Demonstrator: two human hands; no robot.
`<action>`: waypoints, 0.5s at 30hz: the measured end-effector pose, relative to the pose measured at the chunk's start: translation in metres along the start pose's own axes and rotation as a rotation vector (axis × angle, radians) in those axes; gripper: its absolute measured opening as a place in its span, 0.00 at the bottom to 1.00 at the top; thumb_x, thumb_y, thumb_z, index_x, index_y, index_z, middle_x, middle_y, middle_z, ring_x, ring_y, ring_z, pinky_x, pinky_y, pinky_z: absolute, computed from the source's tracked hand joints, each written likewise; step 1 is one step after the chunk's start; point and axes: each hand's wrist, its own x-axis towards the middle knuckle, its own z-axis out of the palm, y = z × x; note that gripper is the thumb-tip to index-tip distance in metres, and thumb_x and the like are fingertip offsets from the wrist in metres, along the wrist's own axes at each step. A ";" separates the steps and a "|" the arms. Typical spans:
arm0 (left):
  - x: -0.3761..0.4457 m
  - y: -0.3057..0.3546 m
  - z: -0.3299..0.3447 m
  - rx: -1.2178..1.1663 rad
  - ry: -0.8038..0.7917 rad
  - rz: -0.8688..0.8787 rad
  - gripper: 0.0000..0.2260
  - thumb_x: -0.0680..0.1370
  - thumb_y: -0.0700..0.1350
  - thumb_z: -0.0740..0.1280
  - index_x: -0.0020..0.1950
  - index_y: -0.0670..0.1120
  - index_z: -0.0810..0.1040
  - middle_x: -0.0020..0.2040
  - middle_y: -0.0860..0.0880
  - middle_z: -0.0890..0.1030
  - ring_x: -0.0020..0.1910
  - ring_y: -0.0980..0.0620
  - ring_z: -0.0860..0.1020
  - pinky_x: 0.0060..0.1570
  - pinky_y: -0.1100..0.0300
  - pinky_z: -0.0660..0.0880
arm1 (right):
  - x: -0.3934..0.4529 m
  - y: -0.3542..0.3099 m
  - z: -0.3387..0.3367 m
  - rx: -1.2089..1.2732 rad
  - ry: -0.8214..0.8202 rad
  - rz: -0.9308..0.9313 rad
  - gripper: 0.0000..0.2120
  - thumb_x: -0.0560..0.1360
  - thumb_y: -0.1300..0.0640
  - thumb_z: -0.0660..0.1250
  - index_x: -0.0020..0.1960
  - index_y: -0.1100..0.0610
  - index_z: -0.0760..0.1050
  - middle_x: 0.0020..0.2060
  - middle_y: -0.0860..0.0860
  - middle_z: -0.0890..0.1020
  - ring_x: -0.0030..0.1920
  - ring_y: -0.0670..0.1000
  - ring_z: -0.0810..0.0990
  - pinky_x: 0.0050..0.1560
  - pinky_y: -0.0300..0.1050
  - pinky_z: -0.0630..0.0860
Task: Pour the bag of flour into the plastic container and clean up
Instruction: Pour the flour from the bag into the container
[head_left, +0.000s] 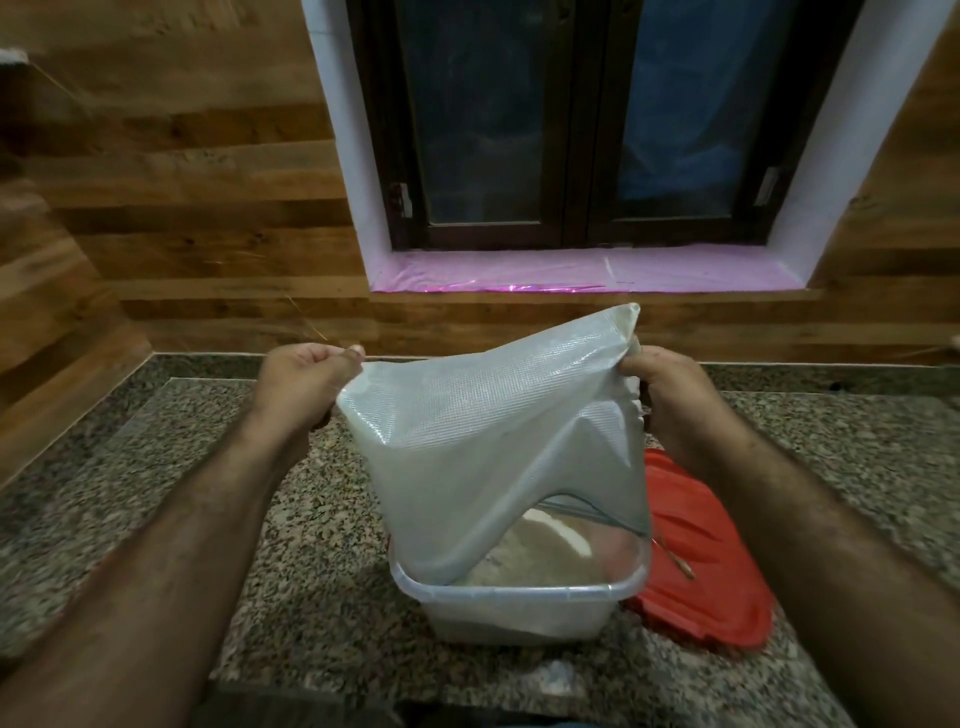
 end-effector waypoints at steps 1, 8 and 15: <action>0.001 0.001 0.002 0.027 -0.010 0.002 0.09 0.81 0.48 0.74 0.50 0.41 0.87 0.33 0.50 0.84 0.23 0.62 0.74 0.25 0.65 0.69 | -0.002 -0.001 -0.001 0.038 0.000 0.016 0.13 0.73 0.55 0.66 0.53 0.59 0.84 0.43 0.55 0.87 0.42 0.56 0.83 0.42 0.48 0.76; 0.000 0.016 0.007 -0.008 -0.035 0.087 0.09 0.80 0.47 0.75 0.49 0.40 0.87 0.41 0.49 0.88 0.34 0.63 0.82 0.38 0.60 0.74 | 0.005 -0.013 -0.011 0.134 -0.057 -0.153 0.24 0.74 0.44 0.77 0.62 0.60 0.82 0.50 0.58 0.86 0.49 0.59 0.86 0.49 0.52 0.80; 0.007 0.020 0.015 -0.035 0.045 0.160 0.03 0.80 0.42 0.75 0.49 0.43 0.88 0.49 0.50 0.89 0.51 0.52 0.87 0.52 0.54 0.82 | 0.006 -0.020 -0.008 0.016 0.015 -0.302 0.08 0.83 0.58 0.71 0.57 0.62 0.83 0.45 0.56 0.87 0.44 0.54 0.87 0.44 0.49 0.84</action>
